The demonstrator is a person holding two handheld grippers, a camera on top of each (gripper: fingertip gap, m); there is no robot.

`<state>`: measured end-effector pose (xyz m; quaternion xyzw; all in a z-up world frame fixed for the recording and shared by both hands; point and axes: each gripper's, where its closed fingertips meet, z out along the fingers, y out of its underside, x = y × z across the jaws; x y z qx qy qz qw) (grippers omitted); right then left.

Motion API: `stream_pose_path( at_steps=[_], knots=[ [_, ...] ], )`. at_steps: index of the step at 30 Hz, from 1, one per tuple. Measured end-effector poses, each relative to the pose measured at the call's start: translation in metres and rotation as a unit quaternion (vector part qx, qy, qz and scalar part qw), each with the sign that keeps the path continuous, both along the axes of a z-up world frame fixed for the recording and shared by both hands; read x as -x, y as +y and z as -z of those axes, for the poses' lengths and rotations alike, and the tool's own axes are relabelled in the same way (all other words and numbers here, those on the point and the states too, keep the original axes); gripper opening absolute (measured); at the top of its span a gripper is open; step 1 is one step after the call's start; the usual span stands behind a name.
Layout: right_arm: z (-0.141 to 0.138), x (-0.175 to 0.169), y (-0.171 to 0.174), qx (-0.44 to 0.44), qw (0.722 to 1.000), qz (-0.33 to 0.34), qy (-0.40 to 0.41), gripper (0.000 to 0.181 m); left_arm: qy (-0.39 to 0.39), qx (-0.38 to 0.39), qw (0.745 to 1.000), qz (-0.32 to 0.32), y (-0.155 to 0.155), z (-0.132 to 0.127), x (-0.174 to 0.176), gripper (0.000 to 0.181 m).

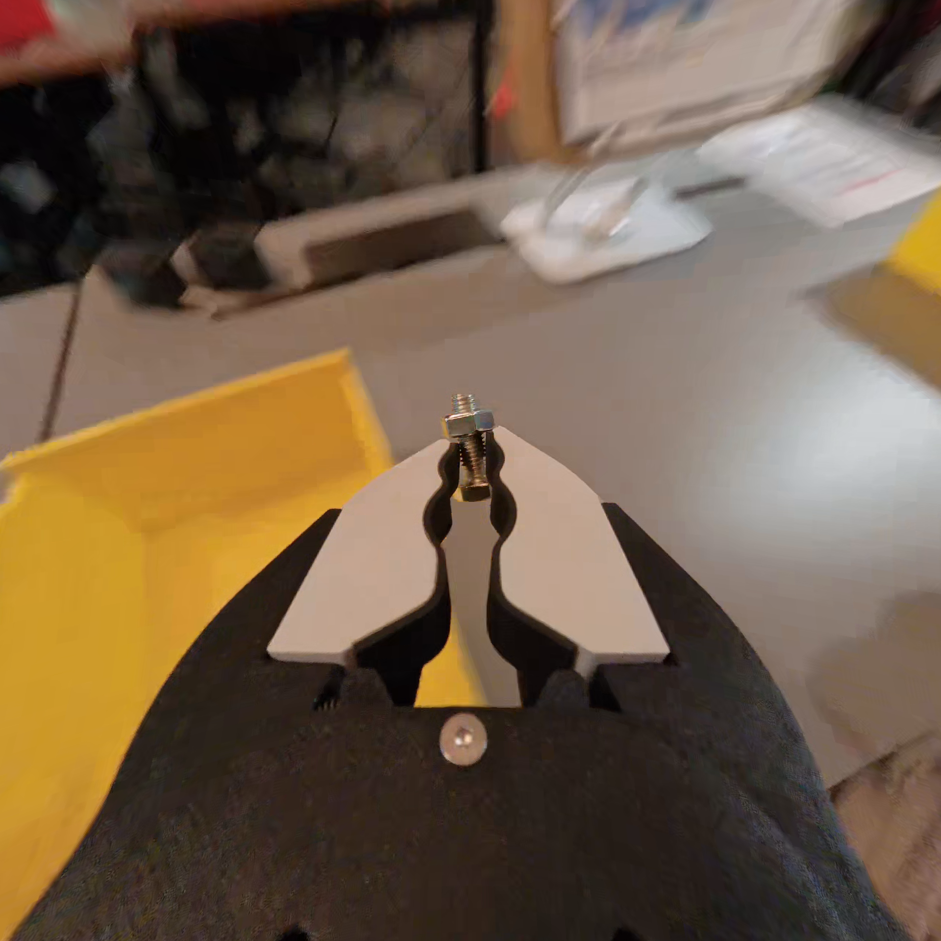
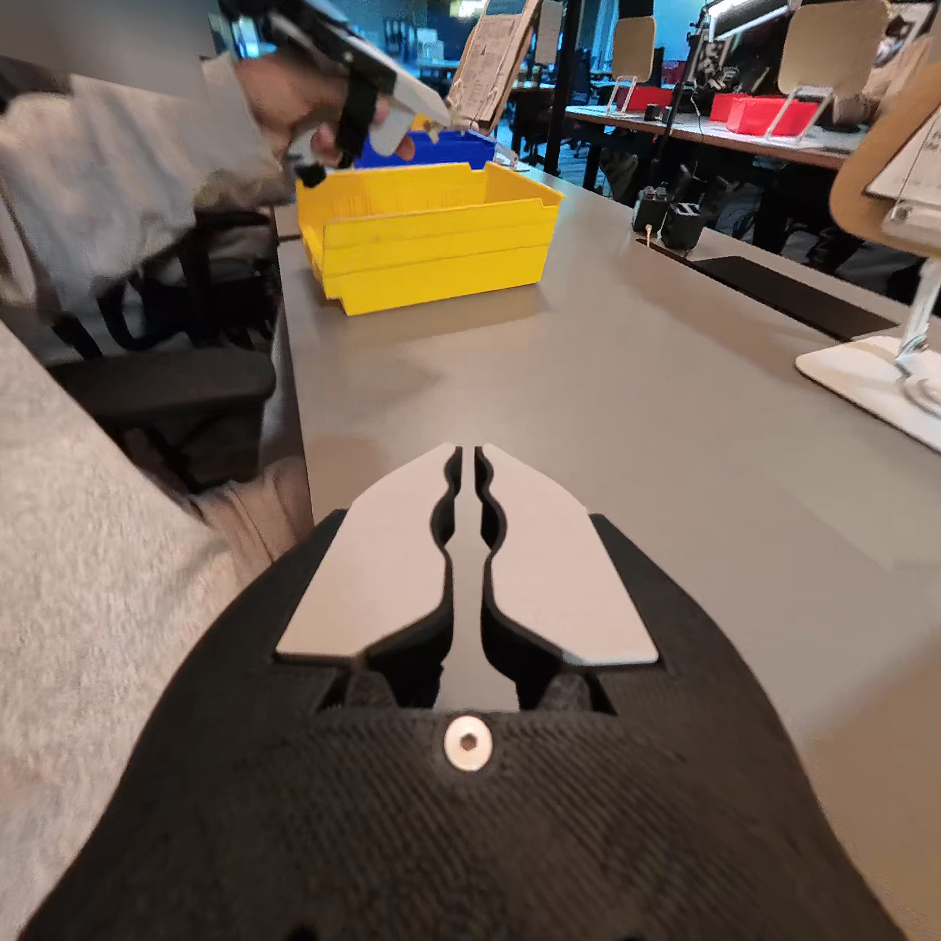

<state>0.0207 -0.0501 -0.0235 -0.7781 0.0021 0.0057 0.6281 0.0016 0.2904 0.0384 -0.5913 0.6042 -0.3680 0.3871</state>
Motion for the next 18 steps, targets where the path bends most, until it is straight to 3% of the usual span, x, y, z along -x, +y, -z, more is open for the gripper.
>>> stream_pose_path(
  at_steps=[1,3,5,7,9,11,15,18],
  knots=[
    [-0.002,-0.006,0.004,-0.014,0.999,0.011,0.036,0.003,-0.044,0.013,0.999,0.024,-0.034,-0.012,-0.009,0.013],
    [-0.008,-0.02,0.014,-0.05,0.988,0.042,0.137,0.001,-0.11,0.041,0.989,0.084,-0.11,-0.019,-0.028,0.013],
    [-0.021,-0.026,0.021,-0.105,0.967,0.048,0.226,0.009,-0.15,0.064,0.977,0.134,-0.182,-0.005,-0.045,0.013],
    [-0.023,-0.035,0.014,-0.132,0.961,0.068,0.233,0.013,-0.16,0.08,0.964,0.198,-0.25,0.025,-0.058,0.014],
    [-0.019,-0.047,-0.002,-0.135,0.969,0.096,0.182,0.015,-0.112,0.112,0.943,0.293,-0.311,0.069,-0.055,0.013],
    [-0.011,-0.057,-0.018,-0.11,0.979,0.103,0.139,0.009,-0.072,0.125,0.939,0.312,-0.333,0.097,-0.053,0.011],
    [0.002,-0.062,-0.03,-0.059,0.988,0.073,0.121,0.006,-0.069,0.153,0.927,0.334,-0.342,0.095,-0.051,0.012],
    [0.006,-0.047,-0.022,-0.054,0.987,0.036,0.148,0.008,-0.069,0.137,0.927,0.342,-0.345,0.096,-0.048,0.012]
  ],
)
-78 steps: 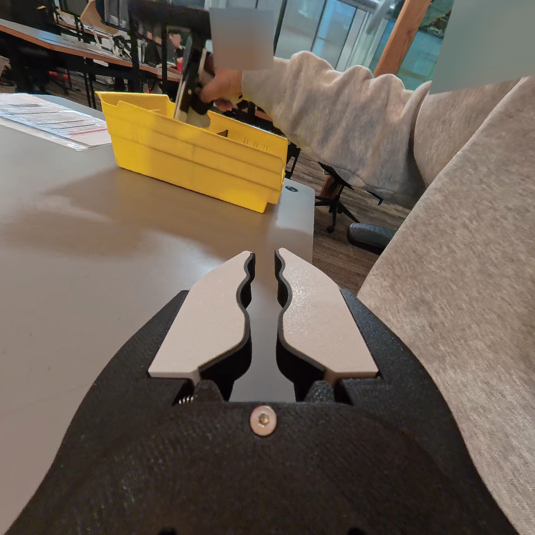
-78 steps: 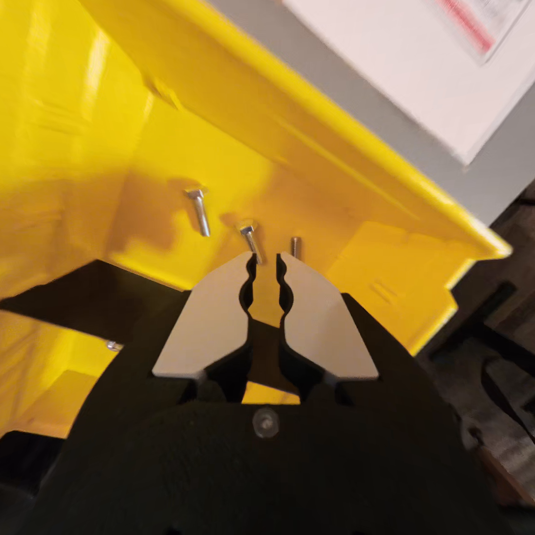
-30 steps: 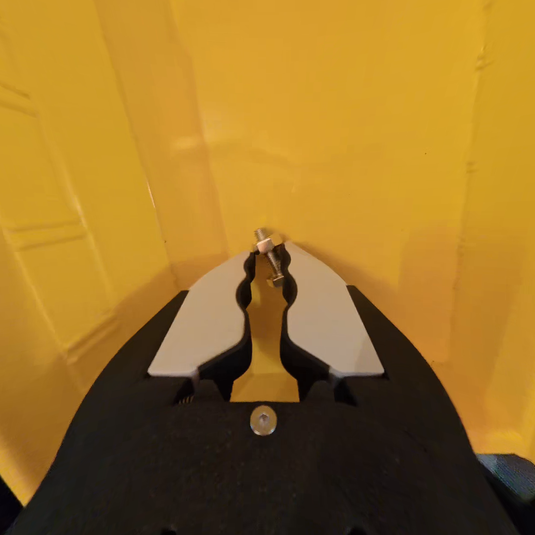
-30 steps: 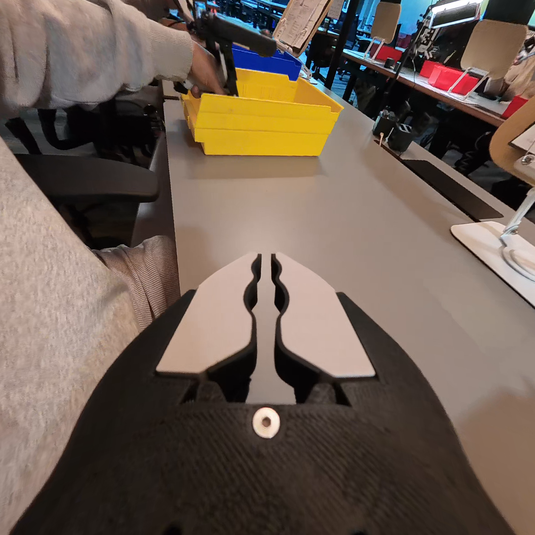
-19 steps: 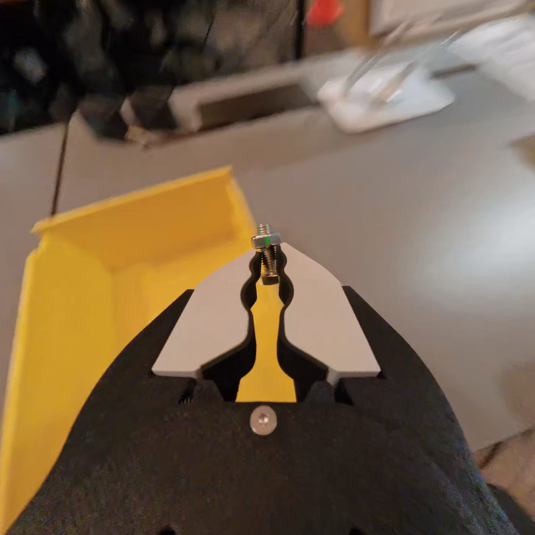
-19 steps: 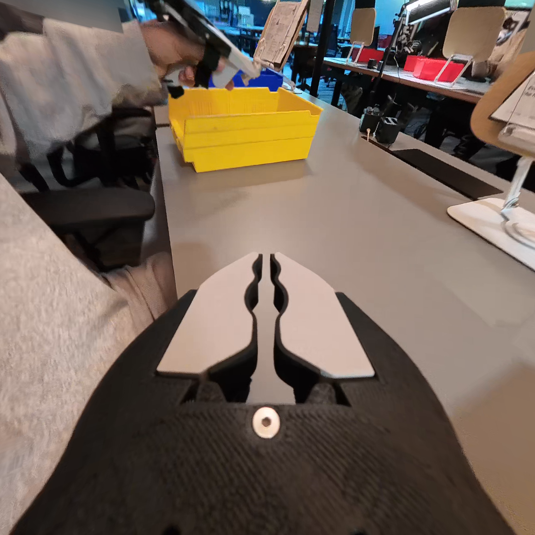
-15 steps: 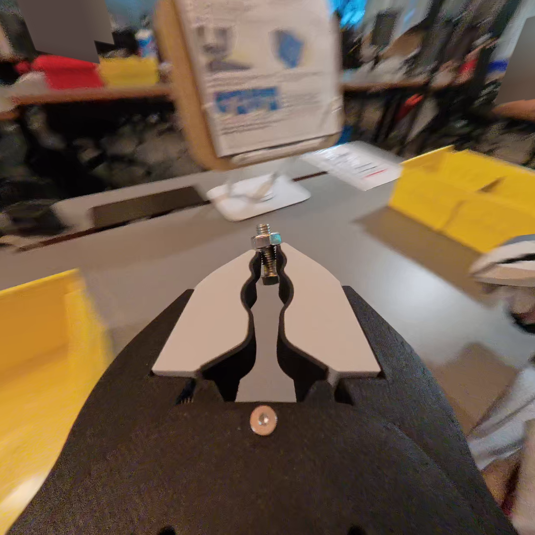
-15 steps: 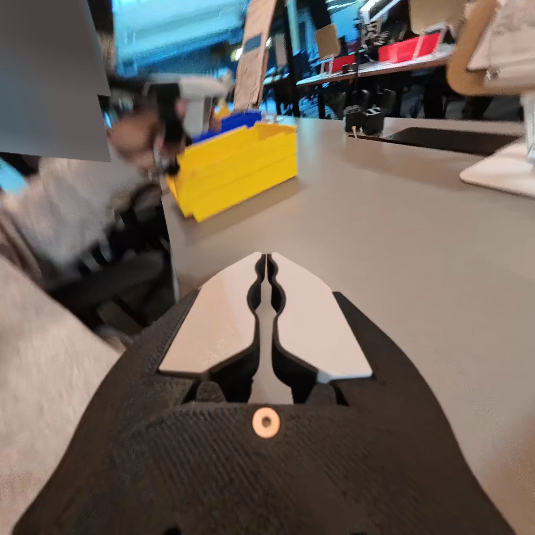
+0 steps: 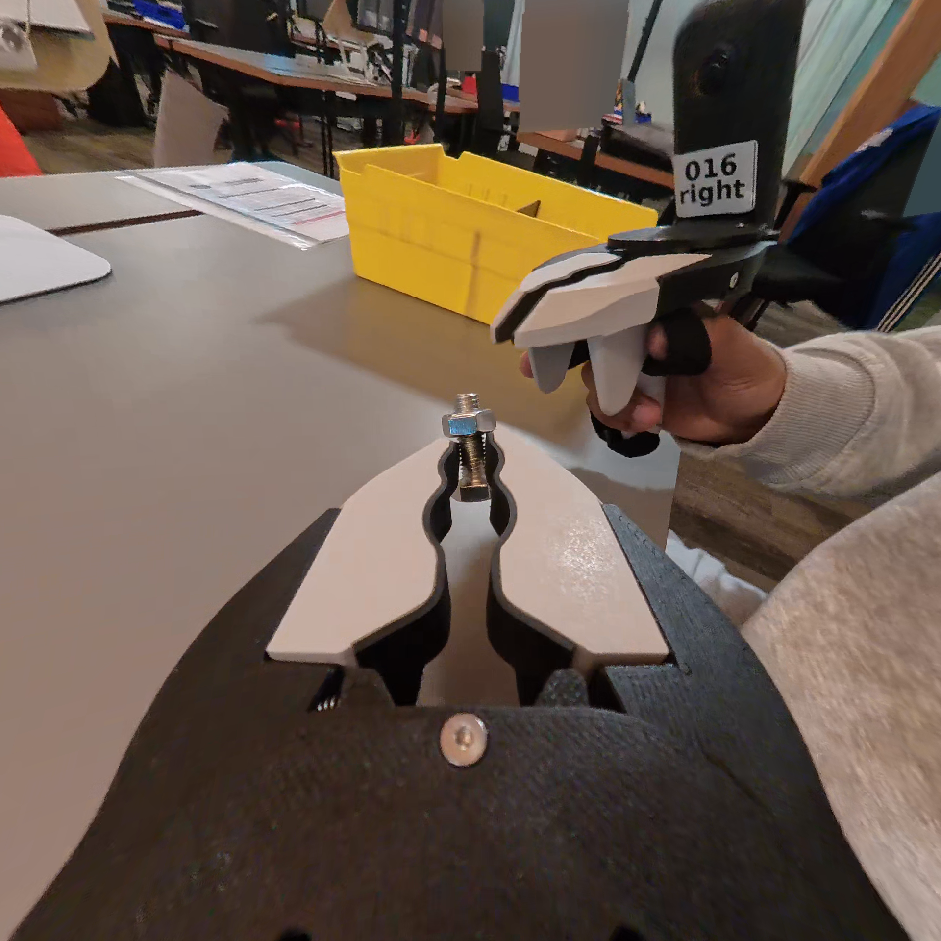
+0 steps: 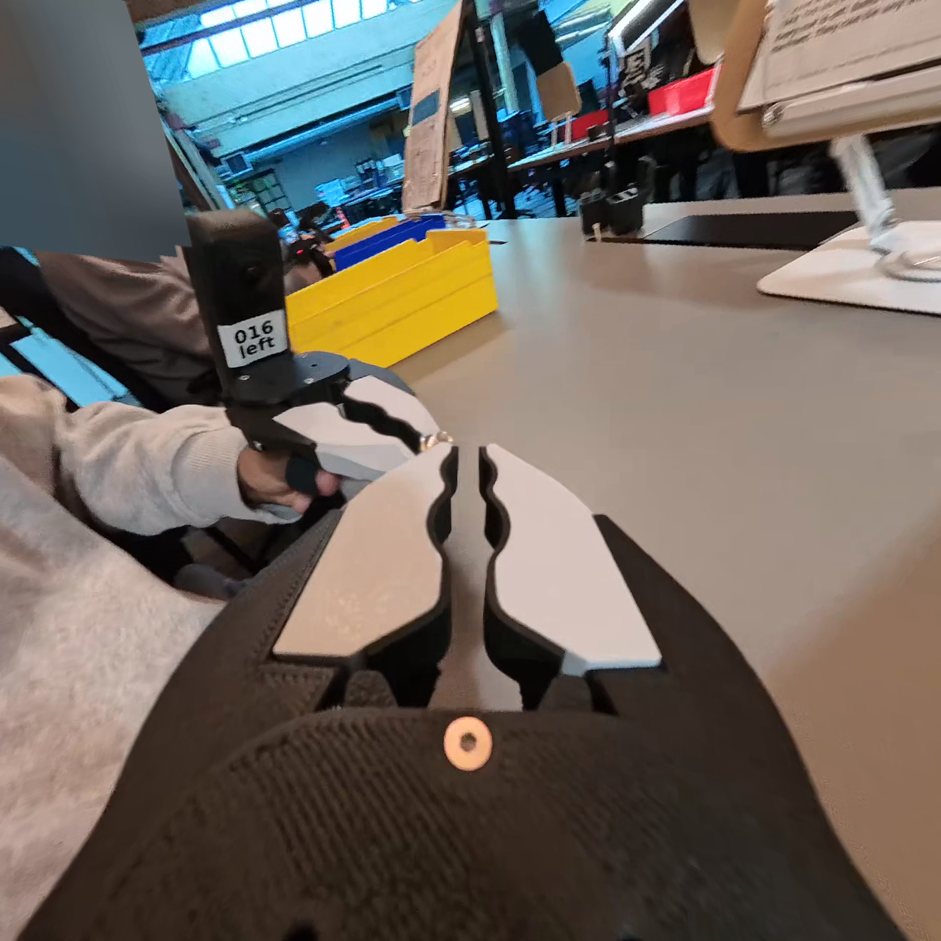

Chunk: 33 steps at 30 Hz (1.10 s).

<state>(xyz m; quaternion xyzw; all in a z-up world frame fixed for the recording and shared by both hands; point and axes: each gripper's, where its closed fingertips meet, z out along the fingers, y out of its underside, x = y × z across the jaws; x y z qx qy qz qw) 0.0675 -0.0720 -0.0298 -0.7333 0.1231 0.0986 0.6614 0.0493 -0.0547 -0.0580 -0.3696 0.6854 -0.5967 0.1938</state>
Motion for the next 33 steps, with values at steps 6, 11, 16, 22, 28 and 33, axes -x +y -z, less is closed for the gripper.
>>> stream_pose_path(
  at_steps=[6,11,16,22,28,33],
  knots=[
    [0.013,0.024,0.011,0.05,0.997,-0.03,-0.055,0.006,-0.111,-0.165,0.98,0.014,-0.006,0.004,0.009,0.012],
    [0.008,0.028,0.01,0.021,0.999,-0.048,-0.014,0.01,-0.122,-0.19,0.974,0.026,-0.007,0.007,0.011,0.012],
    [0.017,0.031,0.013,0.044,0.997,-0.057,-0.011,0.01,-0.148,-0.227,0.962,0.028,-0.009,0.009,0.013,0.012],
    [0.017,0.032,0.013,0.048,0.997,-0.054,-0.012,0.009,-0.163,-0.246,0.955,0.021,-0.009,0.009,0.013,0.012],
    [0.016,0.031,0.012,0.055,0.997,-0.055,0.013,0.009,-0.16,-0.228,0.96,0.024,-0.011,0.007,0.015,0.012],
    [0.018,0.028,0.011,0.061,0.997,-0.048,0.022,0.009,-0.147,-0.229,0.962,0.028,-0.011,0.012,0.014,0.019]
  ],
)
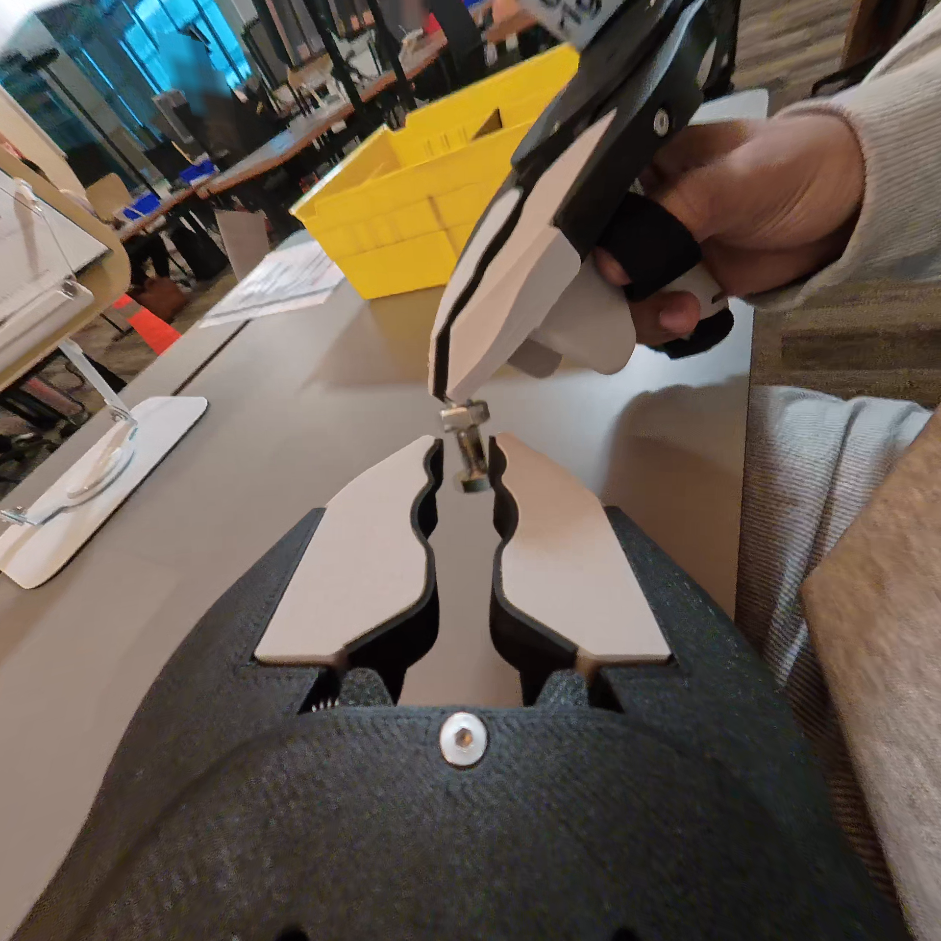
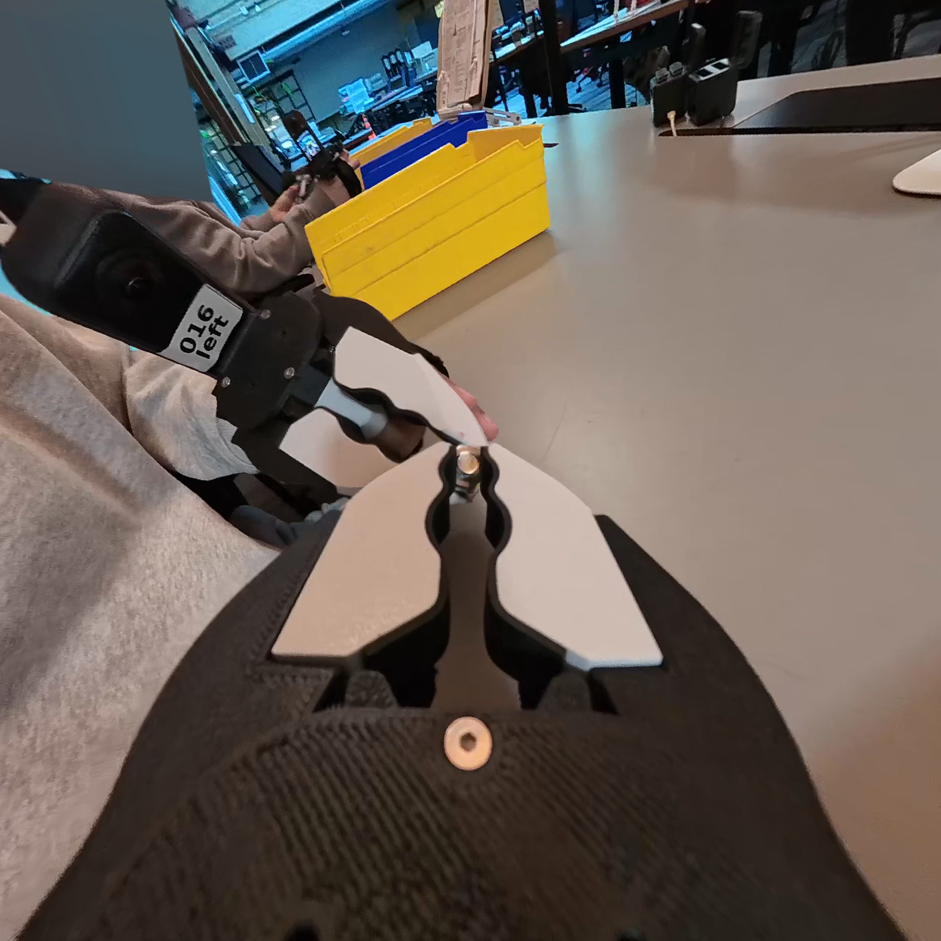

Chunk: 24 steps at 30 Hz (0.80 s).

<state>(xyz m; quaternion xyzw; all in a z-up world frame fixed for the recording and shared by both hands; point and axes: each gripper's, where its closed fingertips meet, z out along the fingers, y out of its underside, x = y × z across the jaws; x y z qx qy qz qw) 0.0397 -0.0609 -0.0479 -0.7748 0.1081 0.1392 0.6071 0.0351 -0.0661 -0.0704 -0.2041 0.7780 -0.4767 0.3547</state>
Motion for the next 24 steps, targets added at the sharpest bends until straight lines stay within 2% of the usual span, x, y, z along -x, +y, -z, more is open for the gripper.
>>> stream_pose_path(
  at_steps=[1,10,24],
  knots=[
    [0.0009,-0.0016,-0.0004,0.005,1.0,0.004,-0.008,0.009,0.01,-0.007,1.0,-0.001,0.0007,0.0049,-0.0004,0.024],
    [0.0041,-0.0003,0.0007,0.025,0.998,0.012,-0.049,0.009,0.043,0.006,0.999,0.001,0.0021,0.0096,-0.0009,0.027],
    [-0.0019,-0.003,-0.0009,0.005,0.999,0.018,-0.027,0.009,0.063,0.001,0.998,0.011,-0.0007,0.0137,0.003,0.033]
  ],
)
